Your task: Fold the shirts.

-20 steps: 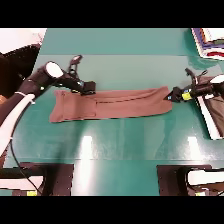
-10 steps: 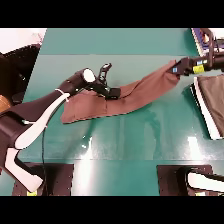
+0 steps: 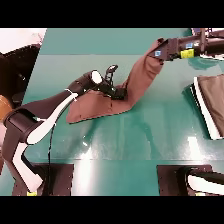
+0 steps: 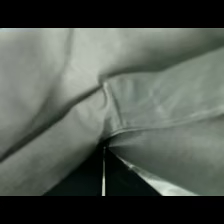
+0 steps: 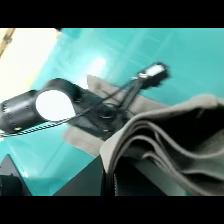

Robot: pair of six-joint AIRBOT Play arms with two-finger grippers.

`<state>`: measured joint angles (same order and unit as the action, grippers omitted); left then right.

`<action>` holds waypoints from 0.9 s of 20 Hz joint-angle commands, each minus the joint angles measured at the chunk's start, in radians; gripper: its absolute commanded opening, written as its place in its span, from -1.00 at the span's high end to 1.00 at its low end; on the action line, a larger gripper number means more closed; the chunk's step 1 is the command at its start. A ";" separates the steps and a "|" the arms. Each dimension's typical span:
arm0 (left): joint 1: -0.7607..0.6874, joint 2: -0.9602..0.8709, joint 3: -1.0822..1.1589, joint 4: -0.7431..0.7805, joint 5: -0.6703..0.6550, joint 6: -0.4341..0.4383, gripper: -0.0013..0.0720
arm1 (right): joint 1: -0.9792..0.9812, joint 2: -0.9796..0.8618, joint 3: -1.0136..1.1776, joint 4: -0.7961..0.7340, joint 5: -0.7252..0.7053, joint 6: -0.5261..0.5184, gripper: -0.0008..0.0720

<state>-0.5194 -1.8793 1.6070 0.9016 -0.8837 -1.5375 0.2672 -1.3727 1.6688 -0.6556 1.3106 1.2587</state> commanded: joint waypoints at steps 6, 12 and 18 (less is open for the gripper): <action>0.311 0.334 0.018 0.261 -0.159 0.002 0.89 | 0.292 -0.097 0.009 0.011 -0.174 -0.064 0.93; 0.562 0.589 0.018 0.330 -0.186 0.027 0.89 | 0.555 -0.421 0.263 -0.090 -0.237 -0.094 0.10; 0.615 0.623 0.017 0.333 -0.270 0.029 0.89 | 0.523 -0.511 0.346 -0.160 -0.076 -0.046 -0.52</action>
<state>0.0673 -1.2785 1.6238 1.2240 -1.1118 -1.5112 0.8082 -1.8530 1.9923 -0.7849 1.1458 1.1889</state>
